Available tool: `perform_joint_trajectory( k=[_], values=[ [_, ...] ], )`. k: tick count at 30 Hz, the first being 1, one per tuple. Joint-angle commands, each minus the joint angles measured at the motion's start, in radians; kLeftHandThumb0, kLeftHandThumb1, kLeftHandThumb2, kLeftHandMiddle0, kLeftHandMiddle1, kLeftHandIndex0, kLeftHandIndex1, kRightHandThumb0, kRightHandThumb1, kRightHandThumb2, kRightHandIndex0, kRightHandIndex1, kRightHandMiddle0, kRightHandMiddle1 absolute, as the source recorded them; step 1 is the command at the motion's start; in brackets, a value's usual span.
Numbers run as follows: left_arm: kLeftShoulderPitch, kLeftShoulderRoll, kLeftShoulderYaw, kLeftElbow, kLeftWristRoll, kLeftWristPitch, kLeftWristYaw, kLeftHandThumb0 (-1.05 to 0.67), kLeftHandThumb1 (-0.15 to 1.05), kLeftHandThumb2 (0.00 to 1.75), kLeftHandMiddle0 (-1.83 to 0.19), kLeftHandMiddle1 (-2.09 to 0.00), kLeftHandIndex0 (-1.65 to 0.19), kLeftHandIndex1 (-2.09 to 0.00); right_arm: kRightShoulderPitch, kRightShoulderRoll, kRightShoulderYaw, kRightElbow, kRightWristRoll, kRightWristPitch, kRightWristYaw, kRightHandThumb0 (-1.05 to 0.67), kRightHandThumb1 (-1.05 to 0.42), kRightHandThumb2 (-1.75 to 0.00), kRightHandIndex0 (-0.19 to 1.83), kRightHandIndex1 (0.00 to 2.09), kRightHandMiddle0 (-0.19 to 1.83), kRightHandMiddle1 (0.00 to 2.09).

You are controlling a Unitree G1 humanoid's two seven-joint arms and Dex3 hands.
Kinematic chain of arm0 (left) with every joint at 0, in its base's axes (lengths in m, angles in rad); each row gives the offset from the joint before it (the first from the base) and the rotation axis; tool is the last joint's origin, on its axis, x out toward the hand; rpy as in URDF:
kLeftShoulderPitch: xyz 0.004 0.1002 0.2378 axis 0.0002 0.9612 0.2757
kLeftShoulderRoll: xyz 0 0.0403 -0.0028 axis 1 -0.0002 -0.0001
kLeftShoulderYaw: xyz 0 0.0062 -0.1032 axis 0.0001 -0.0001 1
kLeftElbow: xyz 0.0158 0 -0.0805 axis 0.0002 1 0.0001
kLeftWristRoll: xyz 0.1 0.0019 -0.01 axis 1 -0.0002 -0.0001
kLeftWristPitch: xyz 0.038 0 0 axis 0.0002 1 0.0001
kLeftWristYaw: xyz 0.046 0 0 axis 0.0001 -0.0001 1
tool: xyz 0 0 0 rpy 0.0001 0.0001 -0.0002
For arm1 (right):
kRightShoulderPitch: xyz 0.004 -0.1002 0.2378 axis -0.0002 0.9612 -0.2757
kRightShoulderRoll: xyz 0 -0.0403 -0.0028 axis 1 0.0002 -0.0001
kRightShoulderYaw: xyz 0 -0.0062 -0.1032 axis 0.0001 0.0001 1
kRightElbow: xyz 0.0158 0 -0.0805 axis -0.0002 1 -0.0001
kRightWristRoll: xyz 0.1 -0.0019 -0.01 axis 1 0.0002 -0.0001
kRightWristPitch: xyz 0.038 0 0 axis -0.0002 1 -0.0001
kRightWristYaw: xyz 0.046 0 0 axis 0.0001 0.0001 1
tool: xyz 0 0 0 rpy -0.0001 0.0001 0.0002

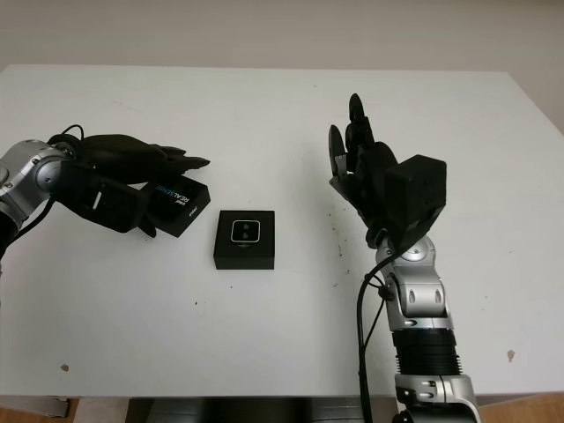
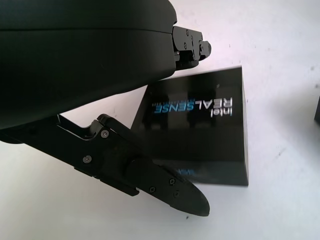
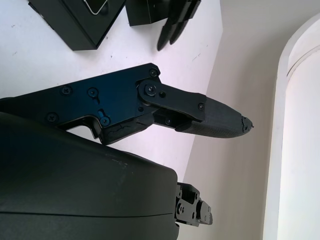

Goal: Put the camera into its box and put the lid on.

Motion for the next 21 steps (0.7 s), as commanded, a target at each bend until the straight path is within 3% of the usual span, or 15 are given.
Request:
perform_joint_trajectory(
  k=[1,8,13,14,16,18,19,21],
  values=[
    [-0.033,0.003,-0.011,-0.003,0.005,-0.005,-0.01,-0.62,0.79,0.05,-0.01,-0.06,-0.01,-0.09,0.009,-0.008,-0.009,-0.025,0.008,0.01,0.004,-0.72,-1.05,-0.69,-0.19,0.0,-0.19,0.0],
    [-0.014,0.012,-0.027,-0.013,0.025,-0.029,0.022,-0.54,0.75,0.04,-0.13,-0.09,-0.12,-0.12,0.011,-0.006,-0.011,-0.033,0.009,0.017,0.007,-0.72,-1.05,-0.7,-0.19,0.0,-0.19,0.0],
    [0.007,0.014,-0.034,-0.015,0.047,-0.056,0.12,-0.47,0.81,0.07,-0.34,-0.16,-0.24,-0.16,0.015,0.004,-0.014,-0.024,0.007,-0.003,-0.004,-0.71,-1.05,-0.69,-0.19,0.0,-0.19,0.0],
    [0.011,0.015,-0.035,-0.01,0.049,-0.073,0.148,-0.44,0.84,0.06,-0.2,-0.73,-0.32,-0.18,0.015,0.004,-0.014,-0.019,0.006,-0.009,-0.004,-0.71,-1.05,-0.69,-0.19,0.0,-0.19,0.0],
    [0.016,0.017,-0.041,0.011,0.058,-0.122,0.22,-0.38,0.92,0.06,-0.11,-1.41,-0.46,-0.31,0.016,0.005,-0.013,-0.012,0.002,-0.014,-0.01,-0.72,-1.05,-0.69,-0.19,0.0,-0.19,0.0],
    [0.016,0.016,-0.047,0.029,0.065,-0.144,0.255,-0.35,0.97,0.06,-0.12,-1.68,-0.38,-0.65,0.018,0.006,-0.013,-0.011,0.004,-0.016,-0.011,-0.73,-1.05,-0.68,-0.19,0.01,-0.19,0.0],
    [0.015,0.015,-0.048,0.037,0.066,-0.151,0.265,-0.32,1.01,0.06,-0.15,-1.87,-0.32,-0.92,0.018,0.006,-0.012,-0.011,0.004,-0.017,-0.011,-0.72,-1.05,-0.68,-0.19,0.01,-0.19,0.0],
    [0.013,0.014,-0.056,0.05,0.075,-0.16,0.286,-0.29,1.04,0.1,-0.19,-2.05,-0.25,-1.19,0.019,0.004,-0.01,-0.009,0.002,-0.022,-0.009,-0.72,-1.05,-0.69,-0.19,0.0,-0.19,0.0]
  ],
)
